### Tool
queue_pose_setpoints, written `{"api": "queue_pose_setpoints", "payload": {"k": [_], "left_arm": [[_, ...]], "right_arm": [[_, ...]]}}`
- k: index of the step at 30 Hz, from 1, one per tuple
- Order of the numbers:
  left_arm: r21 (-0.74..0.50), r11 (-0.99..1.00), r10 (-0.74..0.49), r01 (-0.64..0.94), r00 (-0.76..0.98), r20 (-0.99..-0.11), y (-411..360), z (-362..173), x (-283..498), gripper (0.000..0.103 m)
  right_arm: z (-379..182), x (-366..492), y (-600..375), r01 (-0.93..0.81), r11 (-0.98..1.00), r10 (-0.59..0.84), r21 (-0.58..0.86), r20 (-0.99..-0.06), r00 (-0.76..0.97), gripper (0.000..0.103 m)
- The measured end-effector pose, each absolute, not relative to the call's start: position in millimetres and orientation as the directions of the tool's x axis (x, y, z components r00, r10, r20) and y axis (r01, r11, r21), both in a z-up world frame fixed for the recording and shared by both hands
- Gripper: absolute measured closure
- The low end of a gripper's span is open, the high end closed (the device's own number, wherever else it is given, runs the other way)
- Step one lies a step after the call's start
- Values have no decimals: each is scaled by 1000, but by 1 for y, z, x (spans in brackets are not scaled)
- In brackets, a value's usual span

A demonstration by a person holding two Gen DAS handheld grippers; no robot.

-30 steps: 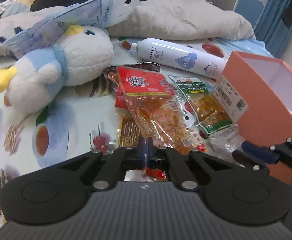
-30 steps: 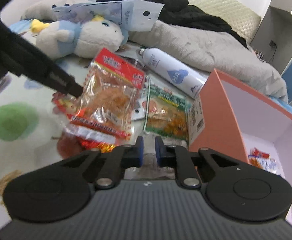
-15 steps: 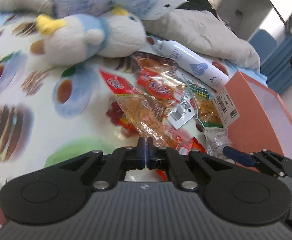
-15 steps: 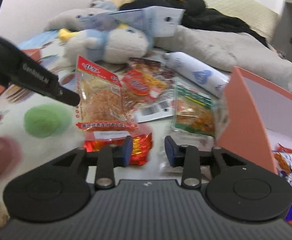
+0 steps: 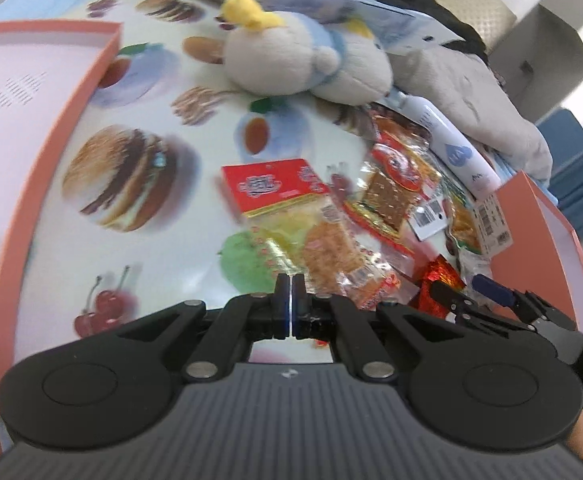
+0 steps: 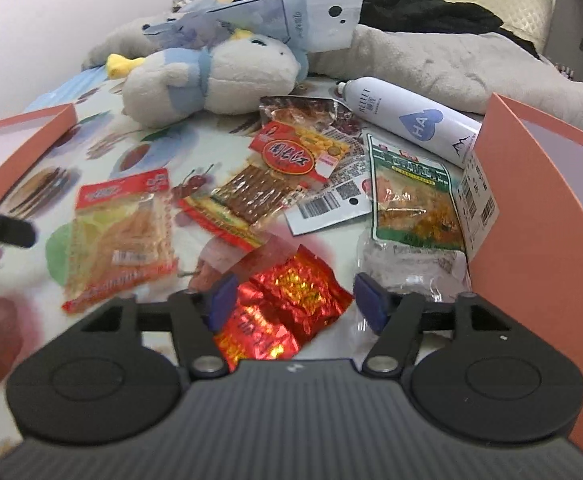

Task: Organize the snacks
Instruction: 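Grasp the red-gold candy wrapper with the right gripper while the left grips a red-topped packet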

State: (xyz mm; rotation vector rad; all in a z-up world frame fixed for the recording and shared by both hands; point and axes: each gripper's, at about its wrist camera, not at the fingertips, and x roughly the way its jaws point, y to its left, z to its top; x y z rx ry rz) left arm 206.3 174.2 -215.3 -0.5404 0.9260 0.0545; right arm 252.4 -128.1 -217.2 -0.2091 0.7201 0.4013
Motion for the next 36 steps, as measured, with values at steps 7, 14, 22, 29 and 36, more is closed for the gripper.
{"api": "queue_pose_setpoints", "payload": {"k": [7, 14, 22, 29, 36], "left_arm": [[-366, 897, -144, -247, 621, -770, 160, -214, 218, 49], [-386, 880, -160, -278, 592, -790, 148, -234, 240, 23], [-348, 896, -143, -276, 562, -815, 136, -241, 261, 4], [-241, 930, -72, -276, 508, -858, 111, -243, 282, 0], [-104, 951, 33, -291, 432, -901, 89, -248, 304, 0]], "right_arm": [[-230, 256, -126, -443, 896, 288, -37, -711, 641, 49], [-229, 244, -124, -492, 870, 323, -40, -708, 629, 68], [-229, 233, -114, -588, 809, 428, 14, -700, 572, 70], [-231, 218, -105, -643, 766, 451, -22, -695, 561, 71], [-229, 210, -109, -669, 741, 449, -53, -701, 554, 71]]}}
